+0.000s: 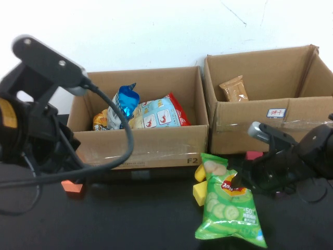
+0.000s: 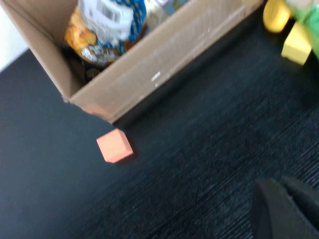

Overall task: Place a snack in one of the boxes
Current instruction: Pick up the potato chip, then place the potato chip in the potato chip box

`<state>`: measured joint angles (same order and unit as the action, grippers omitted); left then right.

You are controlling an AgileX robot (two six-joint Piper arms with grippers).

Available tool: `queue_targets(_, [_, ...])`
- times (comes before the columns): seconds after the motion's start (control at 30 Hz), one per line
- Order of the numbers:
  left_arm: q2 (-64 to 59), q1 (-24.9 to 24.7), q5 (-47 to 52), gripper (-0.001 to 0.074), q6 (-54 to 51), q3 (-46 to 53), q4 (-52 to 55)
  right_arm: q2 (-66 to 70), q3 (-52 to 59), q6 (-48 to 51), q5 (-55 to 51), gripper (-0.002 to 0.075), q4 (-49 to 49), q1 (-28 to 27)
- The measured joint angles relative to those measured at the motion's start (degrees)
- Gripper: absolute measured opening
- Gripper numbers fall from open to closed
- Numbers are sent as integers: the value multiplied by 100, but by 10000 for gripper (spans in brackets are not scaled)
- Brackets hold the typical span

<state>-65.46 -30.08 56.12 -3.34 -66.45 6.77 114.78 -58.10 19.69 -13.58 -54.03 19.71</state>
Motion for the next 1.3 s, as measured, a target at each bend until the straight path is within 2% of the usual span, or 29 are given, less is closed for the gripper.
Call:
queue_targets(0.03, [44,0,-15,-1,0,0,0,0,-11,15,-59,177,-42,0])
queue_targets(0.07, [78,0,-30,-1,0,0,0,-25,-30,25,-121,164,-68,0])
queue_targets(0.27, [132,0,-113,-1,49,0,0,-189,-24,223,-526,162,-78,-10])
queue_targets(0.37, [132,0,-223,-1,57,0,0,-450,-13,487,-988,92,-78,-10])
queue_targets(0.5, [132,0,-353,-1,84,0,21,-1086,47,973,-1726,82,-310,0])
queue_targets(0.57, [132,0,-376,-1,100,0,29,-1534,47,1336,-1908,82,-812,9])
queue_targets(0.67, [132,0,-377,-1,122,0,67,-2113,-58,2503,-1991,82,-1941,9])
queue_targets(0.77, [145,0,-336,-1,154,0,168,-2384,-476,3695,-2078,82,-3134,9])
queue_targets(0.87, [244,0,-222,-1,166,0,240,-2352,-1035,4364,-2075,82,-3891,9])
queue_targets(1.0, [472,0,-116,-1,166,0,296,-1898,-1854,5215,-1708,82,-4234,9])
queue_targets(1.13, [685,0,17,-1,166,0,310,-1016,-2639,5356,-1409,83,-4306,9])
queue_targets(1.17, [739,0,69,-1,166,0,309,-742,-2850,5311,-1409,97,-4318,9])
queue_targets(1.23, [821,0,175,-1,176,0,321,-238,-3273,5164,-1535,172,-4319,9])
queue_targets(1.3, [895,0,278,-1,209,10,321,260,-3658,4919,-1660,323,-4319,9])
